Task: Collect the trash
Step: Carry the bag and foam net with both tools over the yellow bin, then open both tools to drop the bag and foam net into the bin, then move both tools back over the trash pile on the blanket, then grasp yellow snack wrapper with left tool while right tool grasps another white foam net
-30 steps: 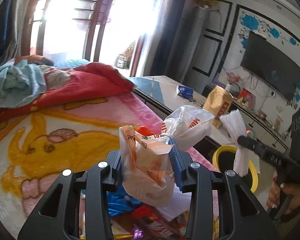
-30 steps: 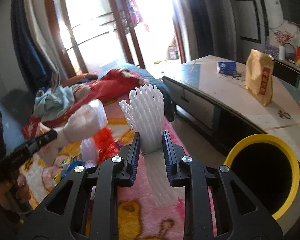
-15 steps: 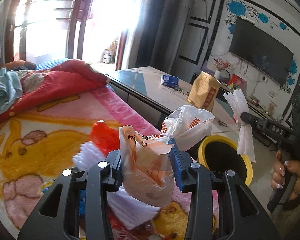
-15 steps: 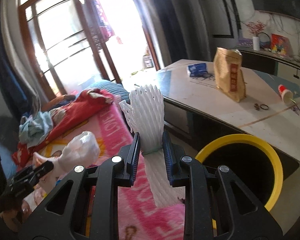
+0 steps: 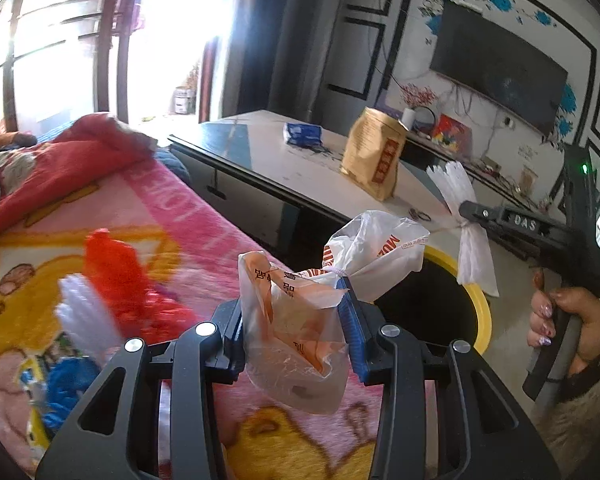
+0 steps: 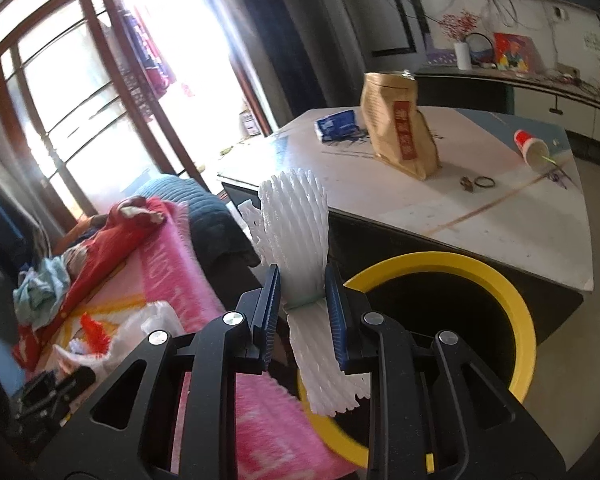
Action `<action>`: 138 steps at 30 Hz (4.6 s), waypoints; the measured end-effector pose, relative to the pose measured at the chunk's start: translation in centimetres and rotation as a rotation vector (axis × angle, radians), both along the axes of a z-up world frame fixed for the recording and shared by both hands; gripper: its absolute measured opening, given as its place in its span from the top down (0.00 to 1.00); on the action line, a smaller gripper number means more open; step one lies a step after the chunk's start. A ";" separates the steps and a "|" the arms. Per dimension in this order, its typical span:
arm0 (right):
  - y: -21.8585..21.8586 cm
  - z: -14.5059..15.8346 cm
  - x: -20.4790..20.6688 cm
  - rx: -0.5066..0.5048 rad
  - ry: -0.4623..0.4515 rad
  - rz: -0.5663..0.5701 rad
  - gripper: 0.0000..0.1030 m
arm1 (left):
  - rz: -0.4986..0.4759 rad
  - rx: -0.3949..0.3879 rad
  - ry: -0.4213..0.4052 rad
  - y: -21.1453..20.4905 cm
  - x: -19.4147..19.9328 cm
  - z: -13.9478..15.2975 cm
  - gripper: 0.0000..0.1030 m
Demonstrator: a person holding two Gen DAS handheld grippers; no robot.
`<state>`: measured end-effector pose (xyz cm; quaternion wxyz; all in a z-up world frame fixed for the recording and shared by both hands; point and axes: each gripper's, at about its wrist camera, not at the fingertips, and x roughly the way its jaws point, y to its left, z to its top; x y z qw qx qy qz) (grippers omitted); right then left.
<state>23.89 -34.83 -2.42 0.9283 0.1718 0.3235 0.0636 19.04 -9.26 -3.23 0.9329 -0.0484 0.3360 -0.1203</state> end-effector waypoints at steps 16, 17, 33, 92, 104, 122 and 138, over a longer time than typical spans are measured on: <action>-5.4 -4.2 1.4 0.056 0.110 -0.096 0.83 | -0.149 0.098 0.087 -8.7 2.7 -4.7 0.63; -5.6 -4.5 1.4 0.057 0.120 -0.103 0.83 | -0.154 0.102 0.092 -9.1 2.9 -5.0 0.63; -7.4 -5.8 1.3 0.058 0.158 -0.168 0.63 | -0.220 0.037 0.098 -11.7 3.7 -6.3 0.15; 18.4 1.6 -8.6 -0.147 -0.067 0.445 0.39 | 0.380 -0.067 -0.108 13.8 -4.7 1.7 0.08; 22.5 1.0 -10.0 -0.172 -0.057 0.538 0.39 | 0.436 -0.038 -0.118 17.1 -6.0 2.1 0.08; 26.0 -1.8 -9.2 -0.242 0.009 0.616 0.44 | 0.478 0.003 -0.002 21.3 -9.2 -1.5 0.08; 27.2 -3.7 -8.5 -0.269 0.045 0.656 0.81 | 0.402 -0.170 0.206 22.1 -10.8 -7.2 0.23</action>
